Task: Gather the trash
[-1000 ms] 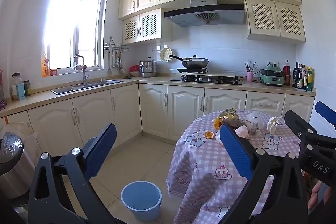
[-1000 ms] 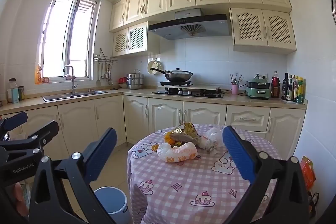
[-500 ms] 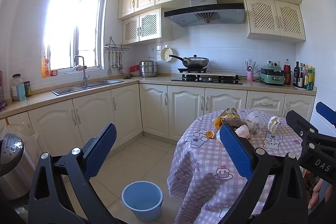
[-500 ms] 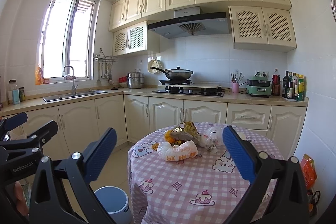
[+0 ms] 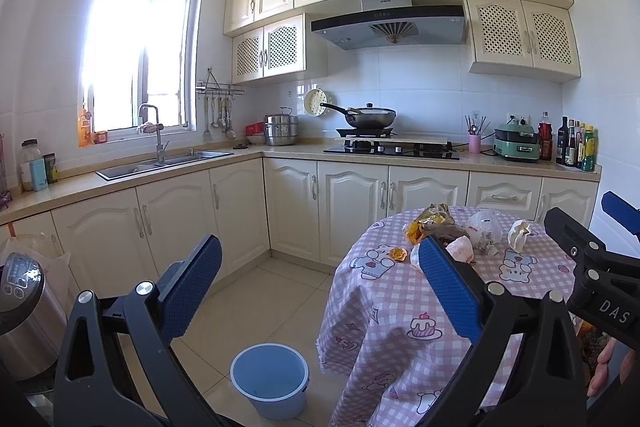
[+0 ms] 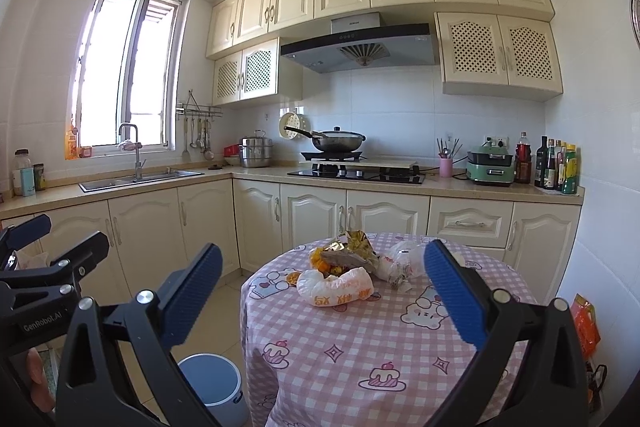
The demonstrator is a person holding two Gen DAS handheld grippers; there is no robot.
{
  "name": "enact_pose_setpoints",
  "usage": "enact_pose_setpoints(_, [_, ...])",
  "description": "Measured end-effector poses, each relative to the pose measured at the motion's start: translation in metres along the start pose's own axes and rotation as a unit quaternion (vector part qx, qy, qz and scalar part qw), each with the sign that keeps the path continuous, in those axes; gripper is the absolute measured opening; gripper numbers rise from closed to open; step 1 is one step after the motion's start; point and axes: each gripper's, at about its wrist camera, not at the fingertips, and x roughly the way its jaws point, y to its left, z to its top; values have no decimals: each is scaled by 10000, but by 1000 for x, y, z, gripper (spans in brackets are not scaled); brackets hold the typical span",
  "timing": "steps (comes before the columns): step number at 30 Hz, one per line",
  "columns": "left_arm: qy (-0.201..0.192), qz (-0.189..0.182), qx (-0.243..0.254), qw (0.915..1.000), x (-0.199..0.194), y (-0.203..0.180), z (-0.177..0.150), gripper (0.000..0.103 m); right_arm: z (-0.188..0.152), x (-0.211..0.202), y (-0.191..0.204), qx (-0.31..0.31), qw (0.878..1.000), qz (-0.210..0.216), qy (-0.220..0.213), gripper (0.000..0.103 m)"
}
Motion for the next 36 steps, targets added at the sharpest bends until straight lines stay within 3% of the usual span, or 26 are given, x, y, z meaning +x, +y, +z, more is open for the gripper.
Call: enact_pose_setpoints(36, [34, -9, 28, 10000, 0, 0, -1, 95, -3, 3, 1, -34, 9999, 51, 98, 99])
